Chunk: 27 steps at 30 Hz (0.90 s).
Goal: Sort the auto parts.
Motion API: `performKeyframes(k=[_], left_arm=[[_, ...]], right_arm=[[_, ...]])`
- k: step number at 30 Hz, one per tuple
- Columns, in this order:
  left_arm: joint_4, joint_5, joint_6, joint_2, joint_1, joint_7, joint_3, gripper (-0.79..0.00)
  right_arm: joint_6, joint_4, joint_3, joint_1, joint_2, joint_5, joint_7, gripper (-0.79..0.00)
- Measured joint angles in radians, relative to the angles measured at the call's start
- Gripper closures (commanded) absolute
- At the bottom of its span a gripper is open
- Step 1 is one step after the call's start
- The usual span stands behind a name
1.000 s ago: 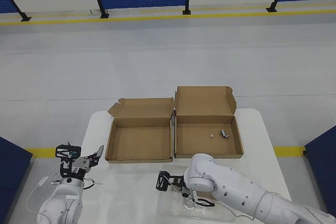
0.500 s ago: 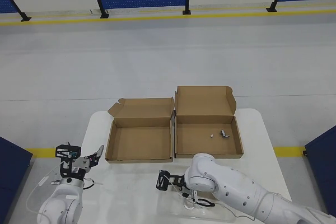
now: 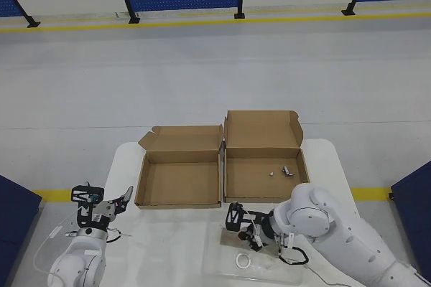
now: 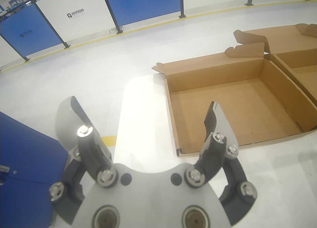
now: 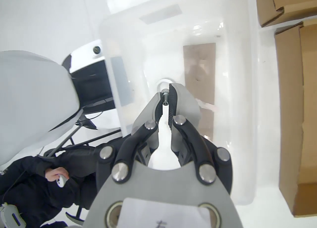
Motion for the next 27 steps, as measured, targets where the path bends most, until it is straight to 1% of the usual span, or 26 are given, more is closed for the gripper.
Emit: performKeyframes(k=[2,3,13,15,16,19,22,27], left_arm=[[0.0,0.0,0.0,0.0,0.0,0.0,0.0,-0.785],[0.0,0.0,0.0,0.0,0.0,0.0,0.0,-0.785],[0.0,0.0,0.0,0.0,0.0,0.0,0.0,-0.785],[0.0,0.0,0.0,0.0,0.0,0.0,0.0,-0.785],[0.0,0.0,0.0,0.0,0.0,0.0,0.0,-0.785],[0.0,0.0,0.0,0.0,0.0,0.0,0.0,-0.785],[0.0,0.0,0.0,0.0,0.0,0.0,0.0,-0.785],[0.0,0.0,0.0,0.0,0.0,0.0,0.0,-0.785]], right_arm=[[-0.006,-0.017,0.032,-0.023,0.037,0.083,-0.006,0.0],[-0.008,-0.017,0.039,-0.026,0.044,0.109,-0.008,0.0],[-0.008,-0.015,0.039,-0.027,0.044,0.108,-0.011,0.0],[-0.019,-0.004,0.051,-0.037,0.045,0.152,-0.044,0.0],[-0.034,0.008,0.063,-0.041,0.047,0.195,-0.054,0.0],[-0.065,0.042,0.095,-0.043,0.064,0.39,-0.064,0.0],[-0.062,0.057,0.104,-0.028,0.09,0.555,-0.062,0.0],[-0.042,0.066,0.086,0.015,0.134,0.822,-0.041,0.0]])
